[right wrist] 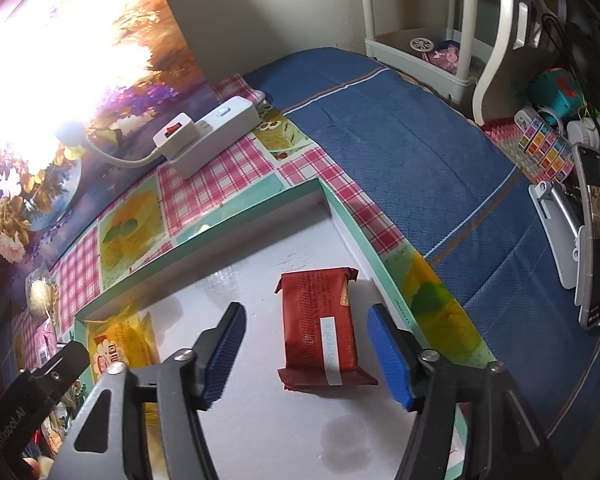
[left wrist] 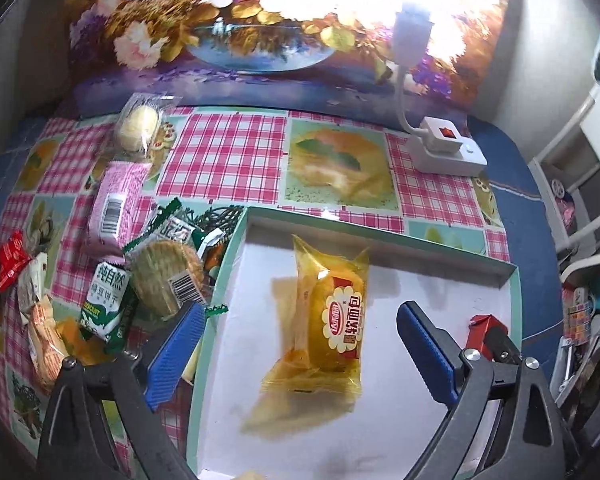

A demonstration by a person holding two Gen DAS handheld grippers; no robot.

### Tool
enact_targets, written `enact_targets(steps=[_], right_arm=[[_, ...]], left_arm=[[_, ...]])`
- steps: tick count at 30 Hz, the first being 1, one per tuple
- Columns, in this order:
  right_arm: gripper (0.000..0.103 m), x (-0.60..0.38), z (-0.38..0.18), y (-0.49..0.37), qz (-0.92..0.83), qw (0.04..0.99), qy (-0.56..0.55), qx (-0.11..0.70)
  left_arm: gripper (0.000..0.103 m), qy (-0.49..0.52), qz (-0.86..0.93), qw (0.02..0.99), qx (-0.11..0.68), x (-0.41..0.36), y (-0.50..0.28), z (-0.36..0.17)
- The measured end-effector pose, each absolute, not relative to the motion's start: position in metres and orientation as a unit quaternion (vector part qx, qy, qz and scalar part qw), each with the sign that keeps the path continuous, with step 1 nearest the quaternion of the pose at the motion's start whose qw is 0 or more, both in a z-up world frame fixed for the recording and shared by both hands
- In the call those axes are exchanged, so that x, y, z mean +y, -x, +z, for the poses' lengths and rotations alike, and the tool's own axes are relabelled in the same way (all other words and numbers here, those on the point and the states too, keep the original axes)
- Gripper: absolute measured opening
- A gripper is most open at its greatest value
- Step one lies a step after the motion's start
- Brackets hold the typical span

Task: Organize snacks
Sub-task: 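Withdraw both tools from the tray back toward the snack pile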

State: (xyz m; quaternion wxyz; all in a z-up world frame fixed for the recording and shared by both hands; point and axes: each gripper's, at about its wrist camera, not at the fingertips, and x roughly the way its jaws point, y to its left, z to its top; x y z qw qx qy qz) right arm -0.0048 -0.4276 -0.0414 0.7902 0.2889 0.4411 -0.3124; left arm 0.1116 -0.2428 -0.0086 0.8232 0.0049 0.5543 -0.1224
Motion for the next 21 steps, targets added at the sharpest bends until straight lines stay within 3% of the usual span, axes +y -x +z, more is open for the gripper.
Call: enact_targets(steps=[8,21], right_arm=[[0.102,-0.418,-0.035,0.000,-0.299,0.809,-0.264,0.431],[0.103,-0.400,-0.030,-0.009,-0.252,0.824,-0.264,0.434]], left_arm=[[0.098,0.034,-0.125,0.825,0.550,-0.220,-0.116,-0.006],[0.098,0.081,-0.090,0.840,0.529,-0.171,-0.122,0.011]])
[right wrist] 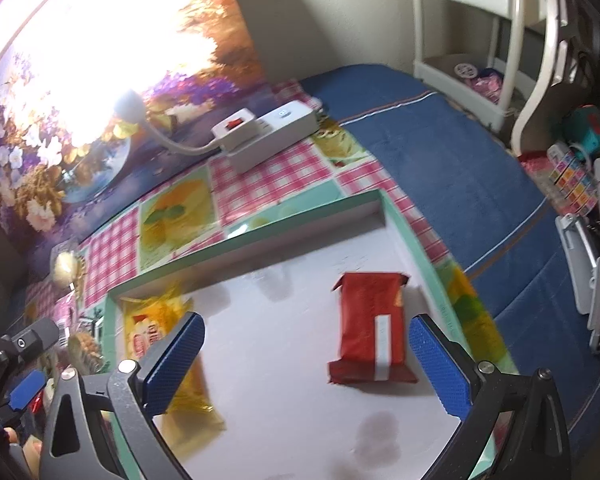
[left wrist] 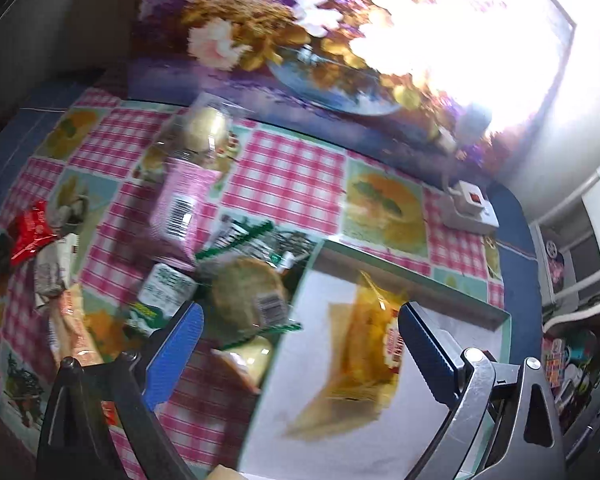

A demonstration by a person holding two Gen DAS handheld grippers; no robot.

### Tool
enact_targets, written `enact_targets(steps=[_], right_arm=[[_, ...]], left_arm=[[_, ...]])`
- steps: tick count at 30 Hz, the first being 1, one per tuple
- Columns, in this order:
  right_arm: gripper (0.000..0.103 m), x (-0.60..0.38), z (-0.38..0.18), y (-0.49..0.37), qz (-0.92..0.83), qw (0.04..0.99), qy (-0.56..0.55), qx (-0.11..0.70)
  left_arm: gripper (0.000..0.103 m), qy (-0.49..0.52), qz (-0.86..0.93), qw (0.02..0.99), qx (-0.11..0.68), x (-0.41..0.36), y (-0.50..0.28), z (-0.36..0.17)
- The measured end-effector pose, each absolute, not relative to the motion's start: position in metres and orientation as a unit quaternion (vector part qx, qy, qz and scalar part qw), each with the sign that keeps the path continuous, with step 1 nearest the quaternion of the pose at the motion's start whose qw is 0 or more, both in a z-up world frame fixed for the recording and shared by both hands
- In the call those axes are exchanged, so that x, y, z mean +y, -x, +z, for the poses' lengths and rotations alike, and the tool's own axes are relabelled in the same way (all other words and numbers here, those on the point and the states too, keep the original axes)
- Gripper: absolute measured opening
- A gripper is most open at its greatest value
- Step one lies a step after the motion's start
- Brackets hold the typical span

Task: Organize snacks
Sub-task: 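Withdraw both tools from the tray back toward the snack pile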

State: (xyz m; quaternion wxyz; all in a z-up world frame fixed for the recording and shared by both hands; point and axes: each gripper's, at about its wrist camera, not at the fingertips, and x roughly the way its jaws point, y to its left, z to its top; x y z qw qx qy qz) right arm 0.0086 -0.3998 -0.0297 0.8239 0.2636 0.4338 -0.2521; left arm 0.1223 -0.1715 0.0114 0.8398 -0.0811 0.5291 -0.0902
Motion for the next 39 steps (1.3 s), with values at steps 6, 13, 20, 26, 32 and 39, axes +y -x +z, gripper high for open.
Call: enact_targets(steps=[6,13,20,26,32,39], right_arm=[[0.103,-0.393,-0.033,-0.009,-0.248,0.812,-0.292,0.440],[0.103,-0.386,-0.025,-0.009,-0.234,0.814,-0.317,0.426],[0.103,-0.348,-0.008,-0.024,-0.184,0.841,-0.285,0.422],[0.102,-0.292,0.003,-0.043,-0.119,0.865,-0.228,0.430],[0.099,-0.239,0.004,-0.054,-0.061,0.878,-0.178,0.440],[0.095,-0.194,-0.001,-0.062,-0.008,0.879,-0.145,0.454]], left_arm=[[0.098,0.064,-0.052,0.857,0.509,-0.145,-0.122,0.025],[0.099,0.076,-0.006,0.868,0.490,-0.104,-0.120,0.037],[0.099,0.092,0.029,0.885,0.456,-0.063,-0.110,0.053],[0.099,0.126,0.063,0.892,0.430,-0.017,-0.097,0.058],[0.099,0.136,0.111,0.887,0.428,0.029,-0.083,0.056],[0.099,0.179,0.144,0.868,0.440,0.074,-0.072,0.039]])
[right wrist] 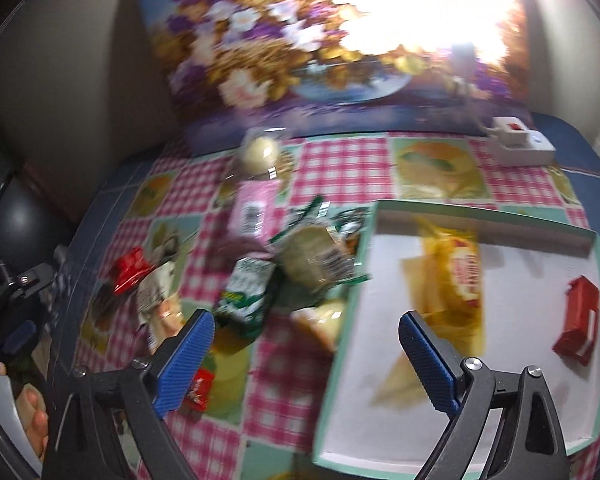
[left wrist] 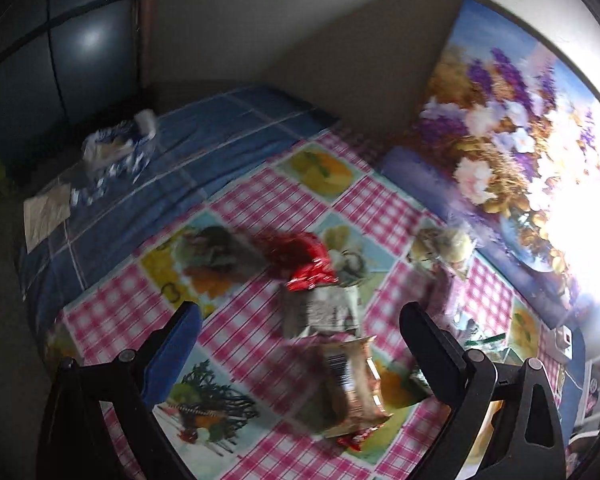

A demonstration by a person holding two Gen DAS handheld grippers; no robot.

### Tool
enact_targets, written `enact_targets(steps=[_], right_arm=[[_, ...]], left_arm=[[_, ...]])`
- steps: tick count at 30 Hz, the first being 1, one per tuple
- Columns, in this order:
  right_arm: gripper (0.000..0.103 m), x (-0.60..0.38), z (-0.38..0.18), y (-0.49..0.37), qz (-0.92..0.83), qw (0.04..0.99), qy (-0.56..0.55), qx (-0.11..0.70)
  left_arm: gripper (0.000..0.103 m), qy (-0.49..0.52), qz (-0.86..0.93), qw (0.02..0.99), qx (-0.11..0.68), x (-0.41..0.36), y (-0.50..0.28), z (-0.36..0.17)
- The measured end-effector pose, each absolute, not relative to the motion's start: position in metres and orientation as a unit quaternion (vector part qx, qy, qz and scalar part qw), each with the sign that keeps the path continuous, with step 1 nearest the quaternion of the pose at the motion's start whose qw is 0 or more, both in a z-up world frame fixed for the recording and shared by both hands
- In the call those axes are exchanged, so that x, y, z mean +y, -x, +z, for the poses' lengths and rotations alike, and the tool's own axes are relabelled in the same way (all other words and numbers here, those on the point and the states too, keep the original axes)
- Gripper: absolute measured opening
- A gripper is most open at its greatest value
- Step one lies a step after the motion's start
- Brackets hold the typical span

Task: Organize snacks
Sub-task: 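Withdraw both tools from the tray back toward the snack pile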

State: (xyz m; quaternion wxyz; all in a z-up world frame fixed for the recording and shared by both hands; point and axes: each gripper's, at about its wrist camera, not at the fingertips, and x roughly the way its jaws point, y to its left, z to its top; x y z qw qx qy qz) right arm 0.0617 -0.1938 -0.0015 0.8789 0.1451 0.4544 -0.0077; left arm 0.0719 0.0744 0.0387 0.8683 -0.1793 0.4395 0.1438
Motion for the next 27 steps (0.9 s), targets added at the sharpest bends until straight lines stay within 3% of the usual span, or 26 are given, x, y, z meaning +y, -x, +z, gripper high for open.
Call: enact_targets(steps=[3,6,15,27], right_arm=[[0.094,-0.179,-0.005,-0.064,0.008,0.877,-0.130,0.462],[0.087,-0.167,-0.012,-0.066,0.027,0.870,-0.127,0.476],[0.085,-0.147,-0.038,-0.071,0.050,0.846,-0.110,0.519],[0.085,-0.149,-0.048,-0.075,0.042,0.838,-0.110,0.533]], left_arm=[[0.099,0.178,0.139,0.856,0.465,0.075,-0.076,0.025],[0.099,0.173,0.130,0.839,0.499,0.068,-0.083,0.008],[0.099,0.143,0.070,0.800,0.578,0.030,-0.107,-0.042],[0.099,0.114,0.062,0.778,0.614,0.014,-0.116,-0.072]])
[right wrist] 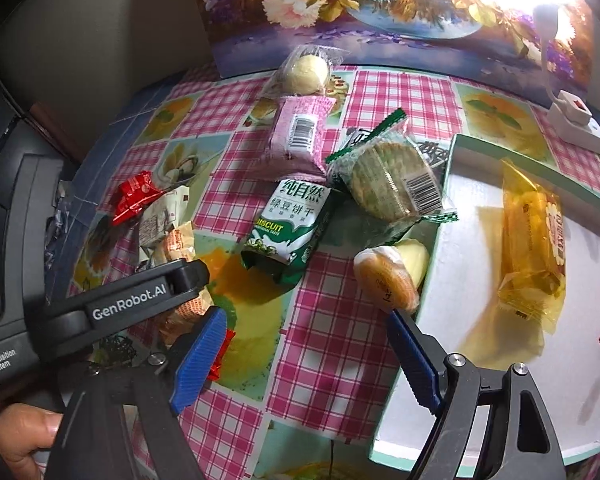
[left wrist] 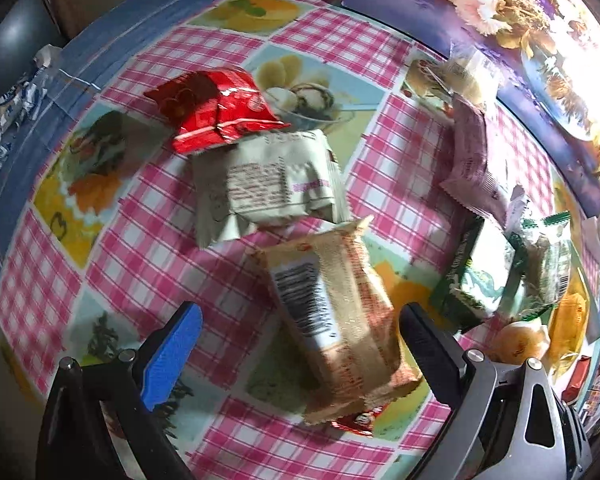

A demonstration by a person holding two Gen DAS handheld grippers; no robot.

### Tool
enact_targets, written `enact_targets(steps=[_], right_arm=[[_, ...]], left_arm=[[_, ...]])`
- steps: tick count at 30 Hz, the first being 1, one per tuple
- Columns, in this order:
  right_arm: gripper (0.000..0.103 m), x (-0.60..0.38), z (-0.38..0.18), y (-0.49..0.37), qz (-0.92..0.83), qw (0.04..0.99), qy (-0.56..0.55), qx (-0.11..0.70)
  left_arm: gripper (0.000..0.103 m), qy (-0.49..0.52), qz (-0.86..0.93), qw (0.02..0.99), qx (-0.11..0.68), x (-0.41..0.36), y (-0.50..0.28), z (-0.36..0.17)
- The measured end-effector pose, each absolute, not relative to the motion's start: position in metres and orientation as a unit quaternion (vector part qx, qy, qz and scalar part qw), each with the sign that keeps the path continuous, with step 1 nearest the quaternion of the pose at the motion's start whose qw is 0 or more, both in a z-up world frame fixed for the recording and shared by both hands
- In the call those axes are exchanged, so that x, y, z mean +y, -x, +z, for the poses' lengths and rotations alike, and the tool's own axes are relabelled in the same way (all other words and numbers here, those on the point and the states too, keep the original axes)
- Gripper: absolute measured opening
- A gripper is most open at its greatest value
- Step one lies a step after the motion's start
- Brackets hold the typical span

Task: Organize snacks
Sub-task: 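Withdraw both tools from the tray back toward the snack pile, then grasp the tan barcode bread packet with the left tool while the right tool grasps the small red candy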

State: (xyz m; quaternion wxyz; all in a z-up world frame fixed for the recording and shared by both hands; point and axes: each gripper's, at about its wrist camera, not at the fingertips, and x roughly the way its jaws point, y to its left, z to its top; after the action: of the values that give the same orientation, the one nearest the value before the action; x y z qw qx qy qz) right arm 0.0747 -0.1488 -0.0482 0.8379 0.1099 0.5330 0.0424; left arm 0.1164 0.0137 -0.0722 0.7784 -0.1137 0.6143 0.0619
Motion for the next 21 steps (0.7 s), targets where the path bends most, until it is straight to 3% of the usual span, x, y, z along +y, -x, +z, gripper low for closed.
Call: enact_targets(steps=[4,8,14,21], right_arm=[[0.080,-0.140,-0.050,-0.074,0.054,0.836,-0.100,0.536],[0.075,-0.131,-0.056,-0.075,0.071,0.828,-0.101,0.546],[0.069,-0.113,-0.062,-0.075,0.099,0.822,-0.090,0.553],[0.059,-0.082,-0.071,-0.076,0.133,0.812,-0.060,0.565]], left_arm=[[0.097,0.122,0.062,0.781,0.609,0.022,-0.113,-0.067],[0.077,0.136,0.054,0.780,0.608,0.028,-0.108,-0.065],[0.066,0.150,0.049,0.779,0.606,0.050,-0.100,-0.060],[0.064,0.160,0.060,0.779,0.604,0.069,-0.087,-0.054]])
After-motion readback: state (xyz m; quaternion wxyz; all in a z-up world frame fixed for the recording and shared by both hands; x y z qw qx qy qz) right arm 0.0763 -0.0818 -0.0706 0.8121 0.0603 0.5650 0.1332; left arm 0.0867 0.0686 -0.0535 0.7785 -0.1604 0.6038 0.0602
